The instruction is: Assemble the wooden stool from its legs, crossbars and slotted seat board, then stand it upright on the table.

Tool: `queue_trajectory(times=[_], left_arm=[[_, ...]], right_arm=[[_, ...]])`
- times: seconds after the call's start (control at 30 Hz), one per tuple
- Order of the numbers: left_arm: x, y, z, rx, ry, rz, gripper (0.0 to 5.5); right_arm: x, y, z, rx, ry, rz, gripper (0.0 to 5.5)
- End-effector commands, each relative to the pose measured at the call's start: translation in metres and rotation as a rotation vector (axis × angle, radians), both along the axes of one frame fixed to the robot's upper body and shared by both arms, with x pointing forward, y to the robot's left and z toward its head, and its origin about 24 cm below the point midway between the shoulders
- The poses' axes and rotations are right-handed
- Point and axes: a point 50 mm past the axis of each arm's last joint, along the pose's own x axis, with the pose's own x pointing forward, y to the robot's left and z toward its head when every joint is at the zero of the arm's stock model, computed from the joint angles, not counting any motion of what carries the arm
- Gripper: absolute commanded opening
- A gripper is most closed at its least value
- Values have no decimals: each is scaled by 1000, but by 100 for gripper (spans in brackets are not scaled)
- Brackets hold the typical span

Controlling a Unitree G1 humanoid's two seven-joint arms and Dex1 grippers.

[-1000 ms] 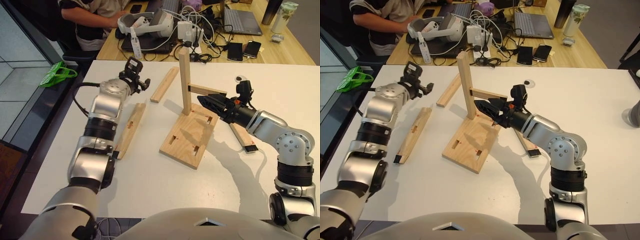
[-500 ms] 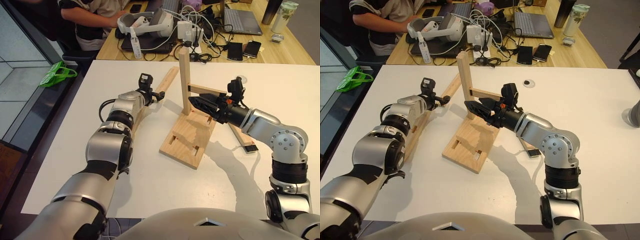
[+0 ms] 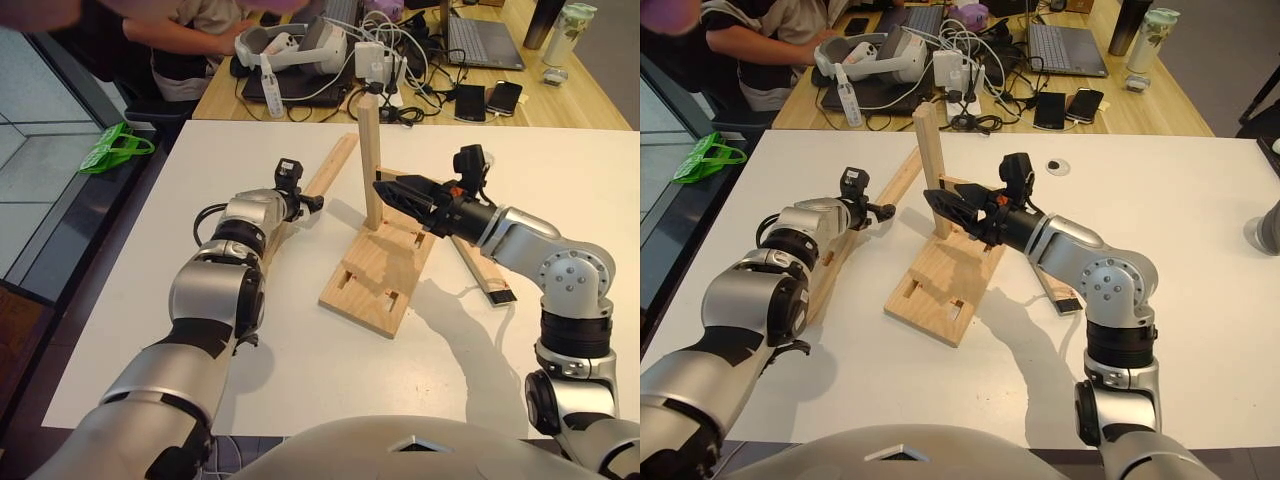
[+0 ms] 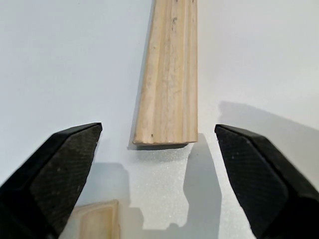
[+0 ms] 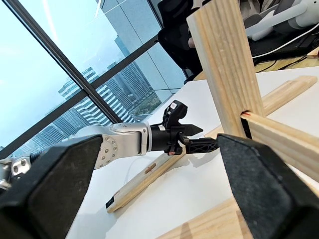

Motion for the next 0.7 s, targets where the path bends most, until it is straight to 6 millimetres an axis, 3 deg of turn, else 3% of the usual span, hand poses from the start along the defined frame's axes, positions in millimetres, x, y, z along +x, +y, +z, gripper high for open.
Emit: queue_trajectory(times=[0.03, 0.7], left_arm=[[1, 11, 5, 1, -10, 22, 412], [-10, 20, -12, -16, 9, -41, 412]], right_arm=[[6, 0, 6, -10, -17, -15, 425], [11, 4, 10, -30, -9, -15, 425]])
